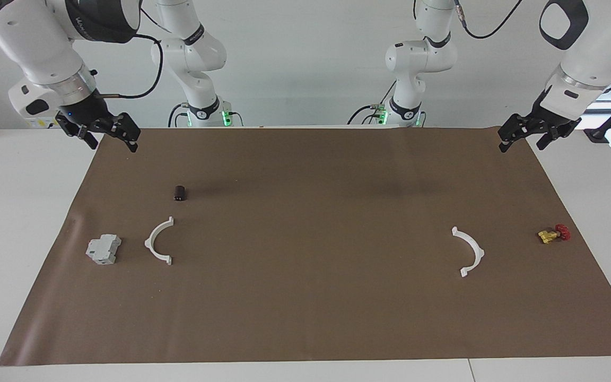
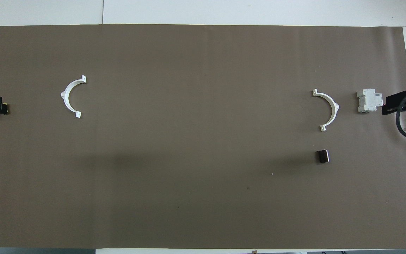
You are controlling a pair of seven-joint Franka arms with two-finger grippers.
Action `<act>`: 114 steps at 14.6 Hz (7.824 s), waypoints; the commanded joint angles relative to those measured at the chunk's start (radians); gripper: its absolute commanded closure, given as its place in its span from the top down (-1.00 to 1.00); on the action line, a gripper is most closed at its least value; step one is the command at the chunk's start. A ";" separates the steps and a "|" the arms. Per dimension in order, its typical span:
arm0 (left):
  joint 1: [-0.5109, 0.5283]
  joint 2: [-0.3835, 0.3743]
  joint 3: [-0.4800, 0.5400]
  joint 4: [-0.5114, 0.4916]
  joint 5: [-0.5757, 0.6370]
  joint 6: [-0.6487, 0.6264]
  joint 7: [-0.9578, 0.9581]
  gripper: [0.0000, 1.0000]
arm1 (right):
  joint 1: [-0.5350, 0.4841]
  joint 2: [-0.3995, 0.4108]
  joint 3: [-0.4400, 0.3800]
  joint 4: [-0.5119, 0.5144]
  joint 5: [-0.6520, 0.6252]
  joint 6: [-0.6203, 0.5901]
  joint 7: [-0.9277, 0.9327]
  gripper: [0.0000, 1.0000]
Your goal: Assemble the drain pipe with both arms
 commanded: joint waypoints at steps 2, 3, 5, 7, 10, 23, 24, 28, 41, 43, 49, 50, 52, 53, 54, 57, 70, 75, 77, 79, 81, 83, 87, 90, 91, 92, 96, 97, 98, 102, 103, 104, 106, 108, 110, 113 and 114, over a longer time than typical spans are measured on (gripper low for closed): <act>-0.001 -0.012 0.001 -0.021 -0.005 0.026 -0.006 1.00 | -0.012 -0.001 0.009 0.002 0.020 0.013 -0.017 1.00; 0.000 -0.012 -0.001 -0.021 -0.005 0.026 -0.007 1.00 | -0.009 -0.004 0.009 0.002 0.020 0.013 -0.009 1.00; 0.000 -0.012 -0.001 -0.021 -0.005 0.024 -0.007 1.00 | -0.010 -0.007 0.010 -0.006 0.020 0.013 -0.009 1.00; 0.003 -0.012 -0.001 -0.023 -0.005 0.023 -0.006 1.00 | -0.021 -0.015 0.010 -0.015 0.020 0.009 -0.021 1.00; 0.005 -0.015 0.001 -0.026 -0.005 0.021 -0.007 1.00 | -0.015 -0.023 0.009 -0.037 0.022 0.053 -0.092 1.00; -0.006 -0.029 0.001 -0.060 -0.003 0.036 -0.003 1.00 | -0.017 0.238 0.013 -0.370 0.023 0.754 -0.242 1.00; -0.006 -0.033 -0.001 -0.089 -0.003 0.093 -0.003 1.00 | -0.021 0.261 0.013 -0.368 0.023 0.762 -0.256 0.97; -0.006 -0.021 -0.001 -0.188 -0.003 0.274 0.002 1.00 | -0.062 0.327 0.013 -0.359 0.161 0.779 -0.406 0.84; 0.003 0.304 -0.004 -0.239 -0.003 0.713 0.039 1.00 | -0.061 0.375 0.012 -0.351 0.189 0.836 -0.577 0.30; 0.002 0.359 -0.004 -0.239 -0.003 0.759 0.040 1.00 | -0.061 0.373 0.012 -0.351 0.189 0.834 -0.577 0.27; 0.005 0.396 -0.002 -0.323 -0.003 0.881 0.091 0.80 | -0.060 0.370 0.012 -0.362 0.189 0.832 -0.577 0.23; 0.005 0.396 -0.002 -0.330 -0.005 0.898 0.089 0.74 | -0.060 0.370 0.012 -0.362 0.189 0.834 -0.577 0.22; 0.003 0.398 -0.004 -0.330 -0.005 0.909 0.089 0.48 | -0.060 0.368 0.012 -0.371 0.189 0.835 -0.577 0.13; 0.003 0.398 -0.004 -0.330 -0.005 0.909 0.088 0.24 | -0.060 0.367 0.012 -0.374 0.189 0.837 -0.577 0.04; 0.003 0.398 -0.004 -0.330 -0.005 0.911 0.086 -0.25 | -0.060 0.365 0.012 -0.377 0.189 0.837 -0.577 -0.05; 0.002 0.398 -0.004 -0.330 -0.005 0.912 0.080 -1.00 | -0.058 0.365 0.013 -0.383 0.189 0.843 -0.577 -0.35; -0.040 0.238 -0.008 -0.308 -0.006 0.721 0.020 -1.00 | 0.159 0.385 0.090 -0.030 0.100 0.509 -0.154 -0.67; -0.070 0.229 -0.015 -0.287 -0.006 0.679 -0.029 -1.00 | 0.398 0.494 0.095 0.110 0.069 0.504 0.225 -0.67; -0.075 0.229 -0.016 -0.288 -0.006 0.681 -0.040 -1.00 | 0.466 0.575 0.095 0.190 0.060 0.524 0.367 -0.67; -0.110 0.229 -0.016 -0.291 -0.006 0.688 -0.084 -1.00 | 0.503 0.603 0.095 0.209 0.036 0.567 0.409 -0.65; -0.139 0.227 -0.016 -0.293 -0.006 0.685 -0.127 -1.00 | 0.513 0.595 0.096 0.140 -0.001 0.607 0.413 -0.61; -0.174 0.230 -0.015 -0.297 -0.006 0.691 -0.182 -1.00 | 0.529 0.585 0.096 0.108 -0.003 0.627 0.413 -0.61; -0.231 0.240 -0.015 -0.301 -0.006 0.699 -0.254 -1.00 | 0.568 0.623 0.095 0.106 -0.006 0.683 0.460 -0.61; -0.262 0.246 -0.015 -0.294 -0.006 0.714 -0.305 -1.00 | 0.571 0.626 0.096 0.101 -0.006 0.691 0.469 -0.59; -0.274 0.255 -0.013 -0.291 -0.006 0.717 -0.319 -1.00 | 0.571 0.626 0.096 0.092 -0.006 0.699 0.469 -0.54; -0.277 0.263 -0.013 -0.291 -0.006 0.734 -0.331 -1.00 | 0.569 0.626 0.096 0.071 -0.007 0.725 0.469 -0.53; -0.293 0.299 -0.013 -0.273 -0.006 0.766 -0.356 -1.00 | 0.568 0.620 0.095 0.014 -0.006 0.782 0.462 -0.48; -0.293 0.304 -0.013 -0.273 -0.005 0.771 -0.365 -1.00 | 0.568 0.620 0.096 0.014 -0.004 0.782 0.469 -0.05; -0.293 0.304 -0.013 -0.273 -0.005 0.774 -0.366 -1.00 | 0.563 0.620 0.096 0.015 -0.004 0.783 0.469 0.24; -0.306 0.304 -0.013 -0.271 -0.005 0.782 -0.377 -1.00 | 0.531 0.615 0.095 0.161 -0.003 0.621 0.463 0.64; -0.311 0.306 -0.013 -0.270 -0.005 0.789 -0.382 -1.00 | 0.498 0.606 0.095 0.201 -0.003 0.552 0.459 0.64; -0.331 0.325 -0.012 -0.253 -0.005 0.788 -0.391 -1.00 | 0.471 0.580 0.095 0.222 -0.003 0.488 0.448 0.64; -0.365 0.382 -0.010 -0.192 0.003 0.780 -0.463 -1.00 | 0.404 0.516 0.093 0.206 0.003 0.428 0.361 0.64; -0.403 0.419 -0.008 -0.155 0.009 0.776 -0.494 -1.00 | 0.317 0.468 0.095 0.199 0.003 0.354 0.273 0.64; -0.443 0.424 -0.005 -0.153 0.030 0.776 -0.533 -1.00 | 0.238 0.413 0.095 0.198 0.008 0.273 0.181 0.64; -0.501 0.441 -0.005 -0.178 0.099 0.782 -0.625 -1.00 | 0.123 0.330 0.095 0.196 0.011 0.147 0.078 0.64; -0.515 0.438 -0.005 -0.198 0.110 0.782 -0.644 -1.00 | 0.090 0.310 0.095 0.193 0.011 0.109 0.049 0.64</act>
